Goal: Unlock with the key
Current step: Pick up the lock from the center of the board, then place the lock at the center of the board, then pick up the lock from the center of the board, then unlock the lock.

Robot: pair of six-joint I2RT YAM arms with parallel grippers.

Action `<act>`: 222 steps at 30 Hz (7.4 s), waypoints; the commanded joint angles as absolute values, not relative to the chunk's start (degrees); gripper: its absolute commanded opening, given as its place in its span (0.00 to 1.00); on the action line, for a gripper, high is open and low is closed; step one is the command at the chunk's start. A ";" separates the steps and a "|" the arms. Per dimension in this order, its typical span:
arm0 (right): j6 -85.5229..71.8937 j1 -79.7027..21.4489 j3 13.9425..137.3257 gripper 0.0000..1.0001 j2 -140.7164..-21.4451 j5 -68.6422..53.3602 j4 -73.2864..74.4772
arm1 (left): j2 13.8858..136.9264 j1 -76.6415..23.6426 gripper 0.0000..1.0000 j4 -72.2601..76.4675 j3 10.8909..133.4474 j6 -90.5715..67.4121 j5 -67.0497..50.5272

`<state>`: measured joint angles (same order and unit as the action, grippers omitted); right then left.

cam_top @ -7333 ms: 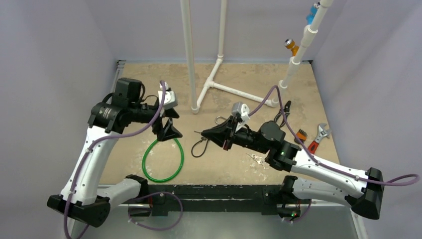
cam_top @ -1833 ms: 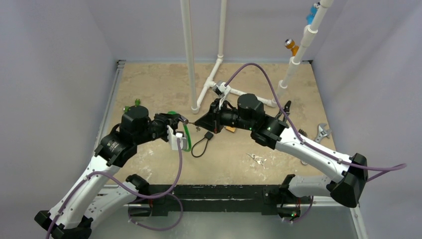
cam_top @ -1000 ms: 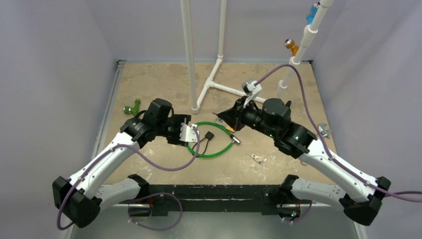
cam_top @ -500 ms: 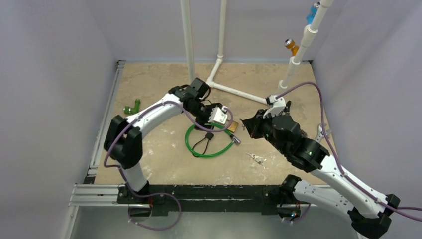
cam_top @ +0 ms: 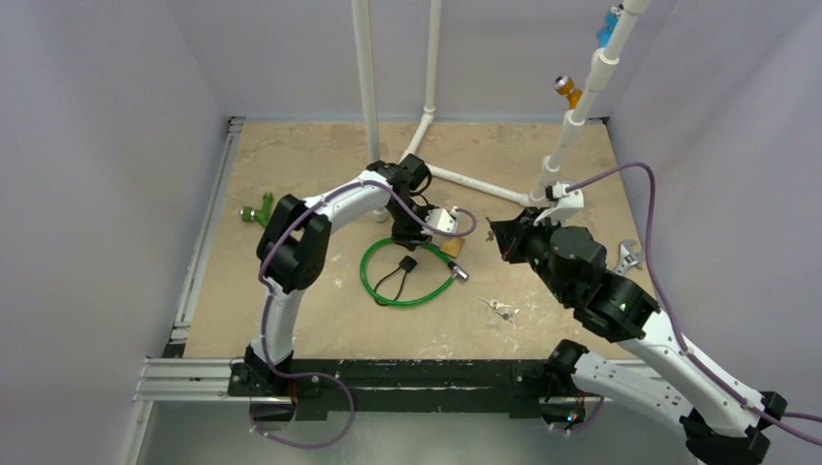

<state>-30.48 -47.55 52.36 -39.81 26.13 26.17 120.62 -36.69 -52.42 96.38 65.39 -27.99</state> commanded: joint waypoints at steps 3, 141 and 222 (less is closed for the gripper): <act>-29.45 -46.94 55.80 0.00 -40.08 28.61 24.79 | 123.77 -37.07 0.43 -52.13 99.51 64.60 -22.36; -19.89 -46.67 67.09 0.00 -46.33 1.19 19.85 | 54.25 -37.62 0.00 -47.00 72.19 51.21 -14.10; -32.44 -43.68 63.38 0.00 -60.64 -24.28 -5.11 | 46.58 -37.27 0.00 -28.56 67.24 60.20 1.19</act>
